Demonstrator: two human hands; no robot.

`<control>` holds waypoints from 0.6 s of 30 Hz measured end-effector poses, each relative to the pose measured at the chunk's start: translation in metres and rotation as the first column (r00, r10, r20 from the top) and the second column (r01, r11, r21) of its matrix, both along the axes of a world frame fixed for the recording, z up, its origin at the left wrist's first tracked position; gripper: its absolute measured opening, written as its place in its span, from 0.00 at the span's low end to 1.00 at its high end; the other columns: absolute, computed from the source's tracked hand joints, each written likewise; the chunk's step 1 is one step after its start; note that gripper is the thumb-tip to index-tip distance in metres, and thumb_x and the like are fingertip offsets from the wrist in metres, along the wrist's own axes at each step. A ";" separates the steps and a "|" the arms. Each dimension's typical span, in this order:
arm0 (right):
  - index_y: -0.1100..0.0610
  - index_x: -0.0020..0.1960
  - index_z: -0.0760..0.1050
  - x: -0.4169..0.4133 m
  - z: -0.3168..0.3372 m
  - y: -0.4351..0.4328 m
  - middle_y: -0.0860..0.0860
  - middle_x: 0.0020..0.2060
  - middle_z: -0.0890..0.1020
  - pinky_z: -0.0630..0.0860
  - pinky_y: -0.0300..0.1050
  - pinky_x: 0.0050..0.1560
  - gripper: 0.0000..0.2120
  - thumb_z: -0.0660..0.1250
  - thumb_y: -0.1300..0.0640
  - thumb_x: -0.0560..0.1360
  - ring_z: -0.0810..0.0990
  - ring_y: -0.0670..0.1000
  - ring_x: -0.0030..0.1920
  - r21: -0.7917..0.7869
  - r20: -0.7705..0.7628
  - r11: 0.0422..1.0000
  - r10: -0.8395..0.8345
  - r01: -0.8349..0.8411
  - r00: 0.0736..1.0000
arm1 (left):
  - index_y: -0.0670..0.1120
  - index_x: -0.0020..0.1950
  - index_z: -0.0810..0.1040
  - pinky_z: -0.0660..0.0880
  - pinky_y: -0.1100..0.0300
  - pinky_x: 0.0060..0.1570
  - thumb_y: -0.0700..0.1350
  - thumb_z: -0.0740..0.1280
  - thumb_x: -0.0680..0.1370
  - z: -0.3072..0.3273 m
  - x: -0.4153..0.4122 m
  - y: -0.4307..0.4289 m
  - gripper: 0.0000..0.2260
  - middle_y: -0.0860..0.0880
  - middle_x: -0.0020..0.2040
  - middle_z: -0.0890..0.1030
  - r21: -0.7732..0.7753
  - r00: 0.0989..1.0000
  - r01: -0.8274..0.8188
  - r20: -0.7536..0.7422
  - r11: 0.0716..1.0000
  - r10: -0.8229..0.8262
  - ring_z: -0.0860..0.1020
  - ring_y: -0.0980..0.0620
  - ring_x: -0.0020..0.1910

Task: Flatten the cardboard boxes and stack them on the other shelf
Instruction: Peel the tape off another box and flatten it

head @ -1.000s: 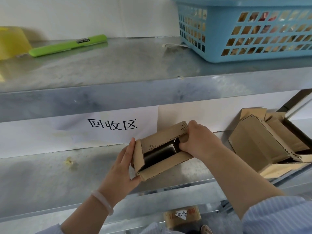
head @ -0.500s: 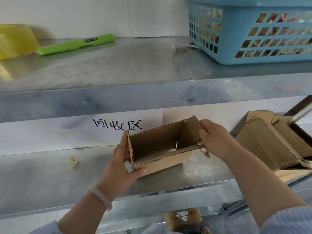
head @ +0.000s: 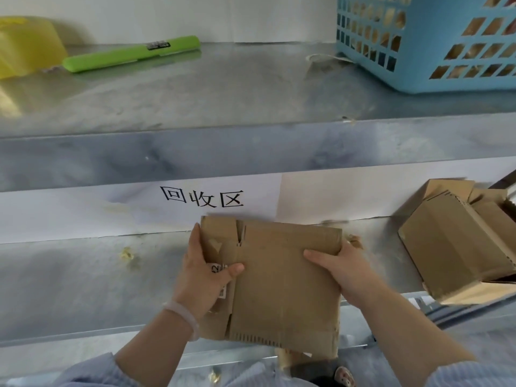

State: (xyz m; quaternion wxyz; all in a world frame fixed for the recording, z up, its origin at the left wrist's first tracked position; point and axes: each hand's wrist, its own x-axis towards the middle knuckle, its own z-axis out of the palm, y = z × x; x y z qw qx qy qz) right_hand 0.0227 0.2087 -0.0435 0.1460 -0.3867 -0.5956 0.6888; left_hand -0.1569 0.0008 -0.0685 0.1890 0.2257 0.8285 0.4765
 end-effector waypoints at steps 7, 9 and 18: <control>0.40 0.74 0.53 -0.013 -0.034 -0.013 0.48 0.64 0.68 0.76 0.42 0.55 0.44 0.76 0.49 0.67 0.74 0.48 0.60 0.409 0.380 0.897 -0.002 -0.166 0.925 | 0.68 0.71 0.31 0.69 0.57 0.53 0.57 0.70 0.74 -0.029 -0.001 -0.009 0.47 0.49 0.55 0.66 -0.284 1.000 -0.013 -0.001 0.959 0.013 0.70 0.54 0.45; 0.40 0.76 0.48 -0.014 -0.044 -0.021 0.44 0.74 0.55 0.66 0.48 0.69 0.45 0.73 0.42 0.69 0.62 0.51 0.72 0.500 0.541 0.756 0.108 -0.423 0.834 | 0.67 0.73 0.35 0.70 0.57 0.54 0.55 0.69 0.75 -0.031 -0.003 -0.009 0.44 0.48 0.54 0.64 -0.315 0.999 -0.046 -0.011 0.948 0.045 0.70 0.54 0.44; 0.47 0.78 0.35 -0.018 -0.077 -0.035 0.47 0.78 0.38 0.29 0.50 0.74 0.34 0.41 0.35 0.78 0.32 0.47 0.76 0.567 0.804 0.228 0.059 -0.792 0.592 | 0.51 0.63 0.74 0.71 0.45 0.62 0.50 0.72 0.72 -0.044 0.003 -0.022 0.21 0.46 0.65 0.71 -0.440 0.739 -0.005 -0.607 0.898 -0.294 0.70 0.43 0.64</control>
